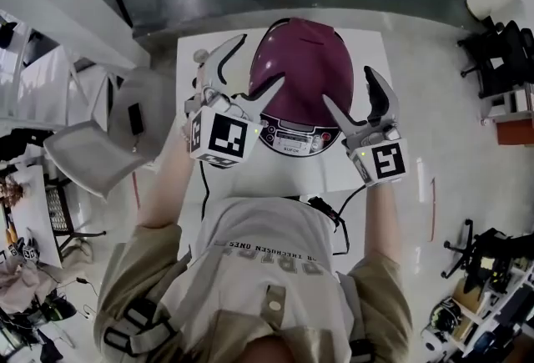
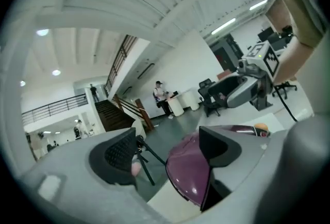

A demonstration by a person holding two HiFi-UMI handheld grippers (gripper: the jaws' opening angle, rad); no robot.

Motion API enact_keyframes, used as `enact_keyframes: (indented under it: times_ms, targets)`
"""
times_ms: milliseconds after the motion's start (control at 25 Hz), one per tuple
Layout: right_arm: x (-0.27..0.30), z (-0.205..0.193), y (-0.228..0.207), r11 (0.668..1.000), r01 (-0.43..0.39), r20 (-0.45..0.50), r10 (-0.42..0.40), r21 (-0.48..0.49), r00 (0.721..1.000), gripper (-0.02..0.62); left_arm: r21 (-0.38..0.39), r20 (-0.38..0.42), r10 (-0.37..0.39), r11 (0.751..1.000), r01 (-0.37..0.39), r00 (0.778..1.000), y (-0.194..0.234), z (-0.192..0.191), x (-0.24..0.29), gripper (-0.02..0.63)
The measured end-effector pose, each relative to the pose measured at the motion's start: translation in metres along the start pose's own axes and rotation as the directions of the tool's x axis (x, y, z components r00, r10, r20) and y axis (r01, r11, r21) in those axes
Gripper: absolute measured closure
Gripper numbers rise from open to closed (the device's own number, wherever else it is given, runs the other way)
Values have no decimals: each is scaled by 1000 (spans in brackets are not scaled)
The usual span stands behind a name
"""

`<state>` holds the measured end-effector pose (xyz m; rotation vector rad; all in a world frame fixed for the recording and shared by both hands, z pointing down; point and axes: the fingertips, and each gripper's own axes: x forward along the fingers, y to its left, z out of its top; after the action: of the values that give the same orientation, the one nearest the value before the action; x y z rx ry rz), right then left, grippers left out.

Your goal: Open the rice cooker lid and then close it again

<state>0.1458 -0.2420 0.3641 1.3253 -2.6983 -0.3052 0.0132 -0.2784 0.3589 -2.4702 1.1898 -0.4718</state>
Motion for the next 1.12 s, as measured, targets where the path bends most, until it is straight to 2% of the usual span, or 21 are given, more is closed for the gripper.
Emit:
enact_keyframes:
  times_ms: [80,160,280,320,360,440,640,920,1120]
  targets:
    - [0,8,-5,997,78,47,-79,24,996,261,-81,20,90,993,-88,996,6,5,-1,216]
    - [0,13,-10,986,157,77,-161,61,984,370,-159,25,195,969,-188,981,17,7,-3,228]
    - [2,20,-15,963,240,114,-254,123,960,418,-286,25,308,914,-288,951,29,9,-6,359]
    - [2,22,-16,956,260,122,-277,138,953,425,-322,22,325,897,-301,945,30,8,-7,394]
    - [2,23,-16,949,278,125,-297,147,947,433,-346,18,335,886,-308,942,30,7,-7,400]
    - [1,23,-18,937,315,127,-334,150,934,447,-364,9,347,875,-320,938,27,5,-7,404]
    - [0,27,-21,906,398,131,-416,147,900,528,-438,-14,373,832,-341,928,24,-5,-8,476]
    - [0,28,-21,889,441,122,-455,122,882,564,-442,-6,440,805,-397,898,31,-7,-17,514]
    - [-1,32,-17,889,451,128,-458,84,880,594,-423,35,428,825,-375,903,23,0,-18,572]
